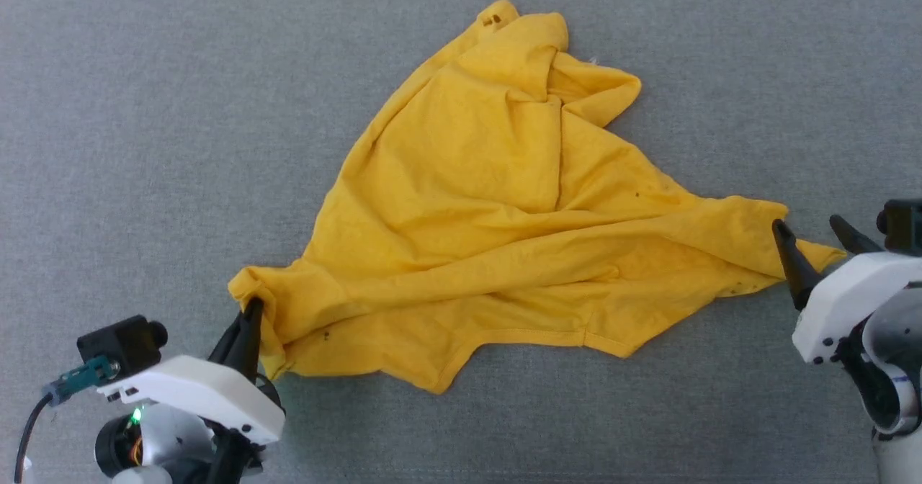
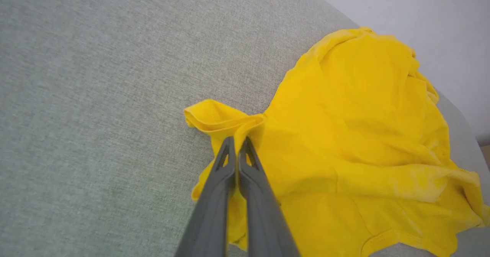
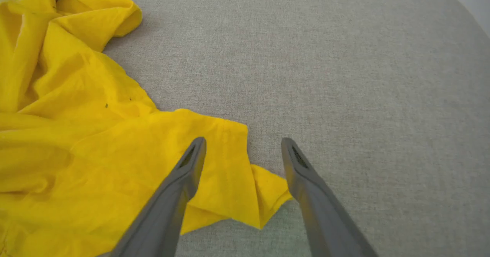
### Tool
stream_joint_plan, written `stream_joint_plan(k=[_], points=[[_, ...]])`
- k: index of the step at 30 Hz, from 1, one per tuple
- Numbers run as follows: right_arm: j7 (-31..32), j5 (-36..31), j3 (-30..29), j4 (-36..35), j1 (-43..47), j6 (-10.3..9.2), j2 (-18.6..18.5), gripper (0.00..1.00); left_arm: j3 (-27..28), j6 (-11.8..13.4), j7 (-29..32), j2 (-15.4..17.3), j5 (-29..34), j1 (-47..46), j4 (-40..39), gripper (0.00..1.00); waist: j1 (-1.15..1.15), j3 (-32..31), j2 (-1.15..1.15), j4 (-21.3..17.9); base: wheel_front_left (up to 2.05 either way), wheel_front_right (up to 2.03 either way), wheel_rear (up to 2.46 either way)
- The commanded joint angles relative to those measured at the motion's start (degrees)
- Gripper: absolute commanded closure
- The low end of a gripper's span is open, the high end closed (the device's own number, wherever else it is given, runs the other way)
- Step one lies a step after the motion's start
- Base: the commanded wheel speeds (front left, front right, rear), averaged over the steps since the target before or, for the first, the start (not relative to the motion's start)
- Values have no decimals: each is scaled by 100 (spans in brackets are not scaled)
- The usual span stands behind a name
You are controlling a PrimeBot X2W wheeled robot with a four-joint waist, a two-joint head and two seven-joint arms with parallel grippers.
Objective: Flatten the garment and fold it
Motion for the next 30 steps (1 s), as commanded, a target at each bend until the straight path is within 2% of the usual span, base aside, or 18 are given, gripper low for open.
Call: stream_joint_plan(k=[1, 8, 14, 15, 16, 17, 23, 30], points=[[80, 58, 31, 84, -172, -11, -69, 0, -31, -47, -27, -12, 49, -142, -43, 100, 0, 91, 0, 62, 0, 0, 0], [378, 164, 96, 487, -449, -11, -215, 0, -123, -46, -35, -26, 26, -239, -55, 100, 0, 265, 0, 276, 0, 0, 0], [787, 163, 15, 685, -497, -11, -189, 0, -141, -25, -46, -31, -8, -286, -62, 100, 0, 372, 0, 415, 0, 0, 0], [852, 170, -18, 699, -504, -11, -170, 13, -137, -22, -50, -28, -12, -290, -61, 100, 0, 382, 0, 427, 0, 0, 0], [914, 168, -22, 703, -511, -11, -162, 65, -136, -19, -53, -25, -15, -295, -57, 100, 0, 392, 0, 437, 0, 0, 0], [949, 160, -26, 693, -518, -11, -158, 100, -135, -13, -56, -26, -19, -302, -52, 100, 0, 399, 0, 445, 0, 0, 0], [1023, 152, -52, 607, -609, -11, -90, 100, -97, 6, -89, -26, -89, -331, -6, 100, 0, 323, 0, 390, 0, 0, 0], [652, 247, -198, 345, -682, -11, 72, 100, -97, -32, -123, 46, -91, -412, -6, 100, 0, 23, 0, 243, 0, 0, 0]])
